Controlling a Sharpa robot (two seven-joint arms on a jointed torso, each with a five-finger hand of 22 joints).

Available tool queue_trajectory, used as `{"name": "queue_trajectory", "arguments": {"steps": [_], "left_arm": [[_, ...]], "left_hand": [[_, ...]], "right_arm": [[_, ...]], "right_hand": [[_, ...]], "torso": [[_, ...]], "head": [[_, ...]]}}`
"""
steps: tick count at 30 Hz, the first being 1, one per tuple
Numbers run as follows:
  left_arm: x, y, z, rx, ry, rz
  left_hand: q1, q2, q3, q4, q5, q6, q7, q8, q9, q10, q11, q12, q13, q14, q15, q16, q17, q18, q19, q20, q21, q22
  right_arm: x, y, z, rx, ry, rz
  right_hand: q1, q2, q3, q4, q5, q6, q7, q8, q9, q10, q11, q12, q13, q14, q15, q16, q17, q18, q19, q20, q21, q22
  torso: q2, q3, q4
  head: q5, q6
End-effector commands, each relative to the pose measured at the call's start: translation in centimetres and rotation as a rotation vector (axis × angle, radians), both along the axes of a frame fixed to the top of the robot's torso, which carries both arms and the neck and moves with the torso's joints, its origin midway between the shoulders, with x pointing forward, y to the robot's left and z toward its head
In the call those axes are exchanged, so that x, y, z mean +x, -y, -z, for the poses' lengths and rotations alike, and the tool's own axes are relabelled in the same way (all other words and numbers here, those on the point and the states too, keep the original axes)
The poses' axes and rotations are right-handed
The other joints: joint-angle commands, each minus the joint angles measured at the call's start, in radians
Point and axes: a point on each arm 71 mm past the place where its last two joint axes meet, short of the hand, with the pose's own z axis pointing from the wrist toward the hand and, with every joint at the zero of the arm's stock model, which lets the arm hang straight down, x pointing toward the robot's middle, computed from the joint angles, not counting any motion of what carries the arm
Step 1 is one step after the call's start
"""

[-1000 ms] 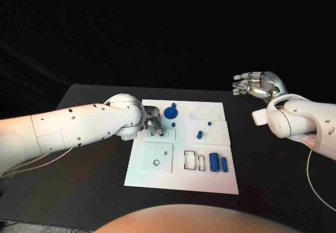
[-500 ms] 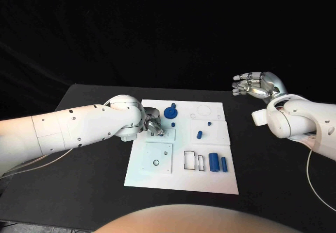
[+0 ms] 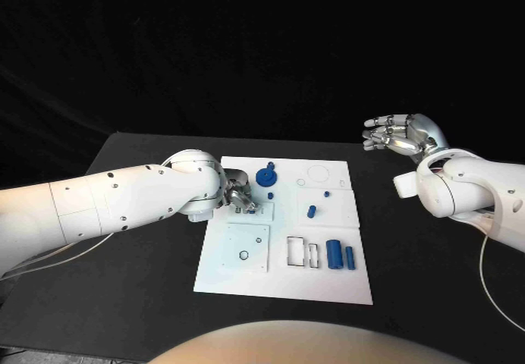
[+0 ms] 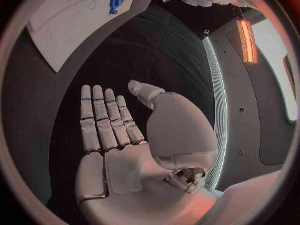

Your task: Assemble the parts on the task board

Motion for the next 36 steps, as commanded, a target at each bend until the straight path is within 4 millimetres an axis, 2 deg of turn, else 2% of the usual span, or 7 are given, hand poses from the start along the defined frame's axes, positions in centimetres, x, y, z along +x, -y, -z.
{"name": "queue_trajectory", "arguments": {"steps": [1,8,19,23,28,31,36], "left_arm": [[-0.3,0.2,0.3,-0.004,-0.022,0.01],[-0.3,-0.1,-0.2,-0.029,0.003,-0.01],[0.2,-0.8,-2.3,-0.067,0.047,-0.033],[0.5,-1.1,-3.8,-0.089,0.058,-0.041],[1.2,-1.7,-5.2,-0.109,0.056,-0.06],[2.3,-2.8,-6.3,-0.106,0.061,-0.084],[3.9,-4.2,-6.9,-0.095,0.07,-0.121]], "left_hand": [[-0.051,0.004,-0.059,0.006,-0.008,0.007,0.004,-0.011,-0.004,0.011,0.001,0.006,0.002,0.067,-0.006,0.0,0.147,-0.012,0.005,-0.003,0.004,0.002],[-0.124,0.006,-0.163,0.007,-0.009,0.01,0.0,-0.016,-0.004,0.011,-0.002,0.007,0.003,0.067,-0.009,0.0,0.148,-0.012,0.007,-0.006,0.004,0.003],[-0.117,0.011,-0.17,0.004,-0.005,0.008,-0.001,-0.017,-0.003,0.01,-0.003,0.006,0.001,0.067,-0.01,0.0,0.148,-0.012,0.007,-0.007,0.003,0.003],[-0.082,0.012,-0.185,0.004,0.0,-0.006,0.003,-0.023,-0.003,-0.005,0.0,-0.009,-0.019,0.066,-0.008,-0.001,0.147,-0.011,0.004,-0.007,0.0,-0.003],[-0.029,0.018,-0.206,0.004,0.004,-0.053,0.027,-0.079,-0.033,-0.039,0.02,-0.039,-0.06,0.066,0.008,-0.002,0.146,-0.006,-0.01,0.005,-0.014,-0.028],[0.014,0.019,-0.221,0.005,0.005,-0.1,0.058,-0.153,-0.086,-0.097,0.047,-0.097,-0.137,0.065,0.029,-0.004,0.144,0.001,-0.032,0.024,-0.037,-0.067],[0.034,0.019,-0.236,0.005,0.004,-0.117,0.073,-0.19,-0.121,-0.105,0.06,-0.104,-0.151,0.064,0.041,-0.004,0.144,0.003,-0.035,0.035,-0.041,-0.072]], "right_arm": [[-0.1,-0.2,0.0,0.002,0.002,-0.02],[-0.1,-0.1,0.1,0.001,0.001,-0.019],[-0.1,0.1,0.2,-0.001,0.0,-0.014],[0.0,0.2,0.2,-0.002,-0.001,-0.013],[0.0,0.2,0.3,-0.003,-0.002,-0.011],[0.0,0.3,0.3,-0.004,-0.003,-0.01],[0.0,0.3,0.4,-0.004,-0.005,-0.01]], "right_hand": [[-0.003,0.003,-0.007,-0.001,0.002,-0.007,0.085,-0.004,-0.001,-0.006,0.001,0.006,-0.001,-0.009,-0.002,-0.004,-0.002,0.006,-0.003,0.003,-0.005,-0.002],[-0.004,0.003,-0.009,0.0,0.001,-0.008,0.086,-0.005,-0.002,-0.008,0.002,0.006,-0.001,-0.013,-0.001,-0.003,-0.003,0.006,-0.005,0.004,-0.008,-0.005],[-0.004,0.003,-0.01,0.0,0.001,-0.008,0.086,-0.005,-0.002,-0.008,0.002,0.007,-0.001,-0.014,-0.001,-0.003,-0.004,0.006,-0.006,0.005,-0.01,-0.007],[-0.004,0.003,-0.01,0.0,0.001,-0.008,0.086,-0.005,-0.002,-0.008,0.002,0.007,-0.001,-0.014,-0.001,-0.003,-0.004,0.006,-0.006,0.005,-0.01,-0.007],[-0.004,0.003,-0.01,0.0,0.001,-0.009,0.087,-0.005,-0.002,-0.009,0.002,0.007,-0.001,-0.015,0.0,-0.003,-0.005,0.006,-0.006,0.005,-0.01,-0.007],[-0.004,0.003,-0.01,0.0,0.001,-0.009,0.087,-0.005,-0.002,-0.009,0.002,0.007,-0.001,-0.015,0.0,-0.003,-0.005,0.006,-0.006,0.005,-0.01,-0.007],[-0.004,0.003,-0.01,0.0,0.001,-0.009,0.087,-0.005,-0.002,-0.009,0.002,0.007,-0.001,-0.015,0.0,-0.003,-0.005,0.006,-0.006,0.005,-0.01,-0.007]], "torso": [[0.0,-0.0005,-0.0008],[-0.001,0.0002,0.0002],[-0.001,0.0007,0.0012],[-0.001,0.0001,-0.0007],[0.0,0.0002,-0.0009],[0.0,0.0009,0.0005],[0.001,0.0,0.0014]], "head": [[0.0,0.002],[-0.003,0.006],[-0.006,0.015],[-0.005,0.021],[-0.003,0.026],[-0.002,0.03],[0.003,0.035]]}}
